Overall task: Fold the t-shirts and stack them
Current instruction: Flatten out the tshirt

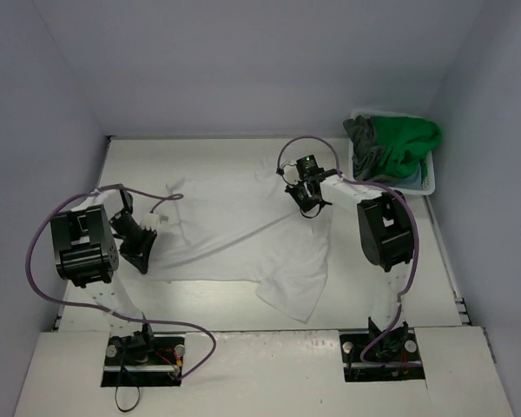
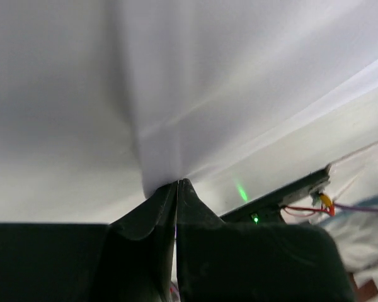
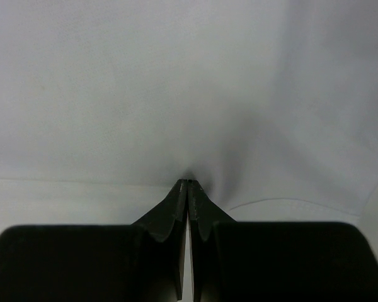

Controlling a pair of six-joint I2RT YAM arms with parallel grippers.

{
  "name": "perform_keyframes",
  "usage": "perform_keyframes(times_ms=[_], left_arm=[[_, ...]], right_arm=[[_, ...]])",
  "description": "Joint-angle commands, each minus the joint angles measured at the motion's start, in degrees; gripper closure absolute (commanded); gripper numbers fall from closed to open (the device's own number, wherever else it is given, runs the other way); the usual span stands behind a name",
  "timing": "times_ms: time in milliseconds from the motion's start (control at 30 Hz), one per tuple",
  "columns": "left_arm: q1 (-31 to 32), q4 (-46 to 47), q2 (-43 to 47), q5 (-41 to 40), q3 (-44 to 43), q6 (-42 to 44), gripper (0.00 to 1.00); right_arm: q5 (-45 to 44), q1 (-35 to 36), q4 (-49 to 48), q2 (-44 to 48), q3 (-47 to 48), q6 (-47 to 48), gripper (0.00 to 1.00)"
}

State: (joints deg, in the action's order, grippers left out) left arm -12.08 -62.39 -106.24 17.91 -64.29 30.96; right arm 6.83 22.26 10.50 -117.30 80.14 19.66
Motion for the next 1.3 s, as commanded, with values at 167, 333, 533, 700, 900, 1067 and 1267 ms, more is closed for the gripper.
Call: perform_keyframes(times_ms=[167, 333, 533, 700, 900, 1067, 1267], left_arm=[[-1.46, 2.09, 8.94, 12.31, -18.14, -5.46, 1.00], [-0.06, 1.14, 6.66, 16.19, -20.96, -7.58, 1.00], [1.44, 3.15, 5.87, 18.38, -17.98, -8.11, 1.00], [4.16, 7.89, 3.41, 19.18, -15.26, -8.72, 1.00], [6.10, 13.87, -0.27, 18.21, -15.51, -9.95, 1.00], [7.50, 16.59, -3.36, 15.50, -17.18, -10.83, 1.00], [9.61, 21.59, -5.12, 12.68, -15.26, -11.54, 1.00]], right_arm=[[-2.00, 0.41, 5.14, 1.81, -0.51, -0.94, 1.00], [-1.82, 1.29, 5.14, 1.37, 0.02, -1.47, 1.00], [-2.08, 1.82, 5.40, 0.67, 1.24, -1.55, 1.00], [-1.65, 2.52, 5.49, -0.57, 2.04, -1.91, 1.00], [-1.12, 2.79, 5.58, -0.83, 1.86, -1.99, 1.00], [-1.12, 2.70, 5.58, -0.39, 1.69, -1.99, 1.00], [-0.68, 2.70, 5.67, -0.39, 1.34, -1.91, 1.00]])
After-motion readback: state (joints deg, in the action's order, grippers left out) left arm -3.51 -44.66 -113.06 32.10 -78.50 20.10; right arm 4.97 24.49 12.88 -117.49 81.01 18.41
